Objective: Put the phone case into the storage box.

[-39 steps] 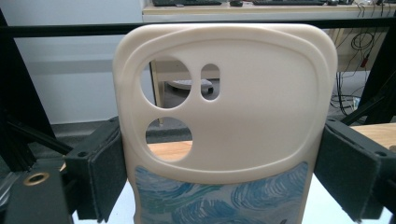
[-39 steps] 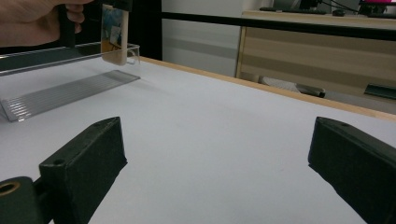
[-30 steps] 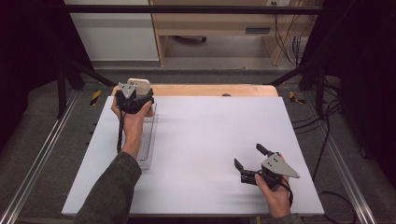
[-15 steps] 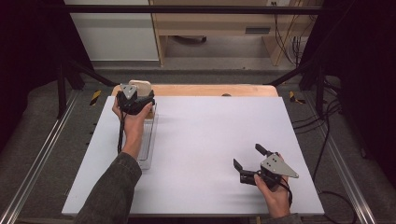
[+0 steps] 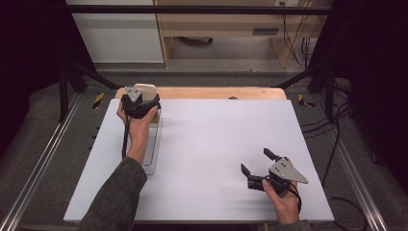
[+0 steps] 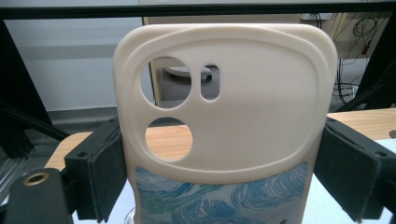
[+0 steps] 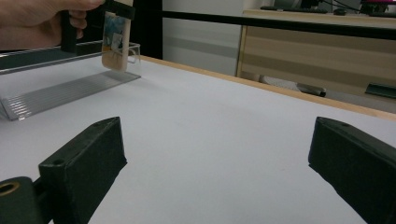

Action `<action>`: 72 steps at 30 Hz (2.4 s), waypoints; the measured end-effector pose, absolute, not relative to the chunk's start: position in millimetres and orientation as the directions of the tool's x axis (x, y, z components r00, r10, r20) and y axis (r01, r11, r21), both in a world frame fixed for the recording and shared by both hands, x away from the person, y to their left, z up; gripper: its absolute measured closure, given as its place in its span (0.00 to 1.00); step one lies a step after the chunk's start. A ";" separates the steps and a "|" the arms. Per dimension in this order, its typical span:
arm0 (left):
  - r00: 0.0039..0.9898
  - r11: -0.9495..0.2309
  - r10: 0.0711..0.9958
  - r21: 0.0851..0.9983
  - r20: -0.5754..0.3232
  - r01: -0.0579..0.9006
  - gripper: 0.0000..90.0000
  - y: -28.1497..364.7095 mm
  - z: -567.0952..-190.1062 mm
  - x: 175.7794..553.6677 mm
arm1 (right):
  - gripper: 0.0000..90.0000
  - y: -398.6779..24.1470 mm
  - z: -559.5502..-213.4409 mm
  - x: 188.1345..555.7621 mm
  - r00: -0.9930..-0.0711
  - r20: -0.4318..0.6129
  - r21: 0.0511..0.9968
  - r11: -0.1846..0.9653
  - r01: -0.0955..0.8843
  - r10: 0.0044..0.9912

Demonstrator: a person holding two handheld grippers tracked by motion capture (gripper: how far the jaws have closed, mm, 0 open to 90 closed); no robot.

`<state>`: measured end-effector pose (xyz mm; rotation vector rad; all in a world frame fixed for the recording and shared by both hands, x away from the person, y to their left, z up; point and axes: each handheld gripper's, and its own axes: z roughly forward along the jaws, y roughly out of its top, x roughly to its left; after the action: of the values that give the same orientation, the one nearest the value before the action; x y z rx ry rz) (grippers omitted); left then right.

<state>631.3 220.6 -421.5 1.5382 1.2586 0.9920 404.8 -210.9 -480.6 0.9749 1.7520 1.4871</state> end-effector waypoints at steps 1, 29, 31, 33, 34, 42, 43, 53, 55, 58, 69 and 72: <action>0.164 -0.093 0.985 0.957 0.049 0.275 0.12 220.4 -421.6 631.3 | 0.04 -210.8 -480.4 404.6 -0.525 -0.005 0.987 0.088 0.134 0.851; 0.161 -0.091 0.986 0.949 0.043 0.303 0.12 221.5 -430.2 634.0 | 0.04 -210.6 -480.8 405.0 -0.527 -0.002 0.987 0.087 0.137 0.850; 0.160 -0.093 0.986 0.948 0.045 0.306 0.12 221.2 -430.6 634.2 | 0.04 -210.5 -480.8 405.0 -0.528 -0.002 0.987 0.088 0.137 0.849; 0.159 -0.094 0.986 0.946 0.046 0.309 0.12 220.8 -431.3 634.4 | 0.04 -210.6 -480.8 405.0 -0.528 -0.002 0.987 0.087 0.138 0.849; 0.160 -0.094 0.986 0.946 0.045 0.310 0.12 220.7 -431.6 634.5 | 0.04 -210.6 -480.8 405.0 -0.528 -0.001 0.987 0.087 0.138 0.849; 0.158 -0.090 0.987 0.945 0.042 0.314 0.12 220.9 -432.3 634.8 | 0.04 -210.1 -480.8 405.0 -0.528 0.001 0.986 0.086 0.140 0.849; 0.160 -0.092 0.986 0.945 0.043 0.313 0.12 220.8 -432.4 634.9 | 0.04 -210.1 -480.8 405.0 -0.528 0.001 0.986 0.086 0.140 0.849; 0.156 -0.083 0.987 0.945 0.035 0.316 0.11 221.7 -432.5 635.6 | 0.04 -210.4 -480.9 405.2 -0.529 0.003 0.987 0.084 0.140 0.849; 0.157 -0.084 0.987 0.945 0.035 0.317 0.11 222.2 -432.5 635.7 | 0.04 -210.2 -481.0 405.3 -0.529 0.002 0.987 0.085 0.140 0.848; 0.157 -0.079 0.987 0.945 0.029 0.316 0.11 223.1 -432.6 636.0 | 0.04 -209.9 -481.0 405.3 -0.530 0.004 0.986 0.084 0.141 0.848; 0.159 -0.054 0.987 0.953 0.006 0.299 0.07 226.4 -432.1 636.9 | 0.04 -209.8 -481.4 405.7 -0.530 0.007 0.986 0.082 0.144 0.848; 0.162 -0.059 0.987 0.958 0.014 0.281 0.05 226.0 -430.3 636.3 | 0.04 -209.7 -481.3 405.6 -0.532 0.008 0.986 0.082 0.145 0.847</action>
<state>636.3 226.0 -430.3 1.5168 1.2755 0.9655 405.6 -209.7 -481.3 0.9824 1.7625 1.4959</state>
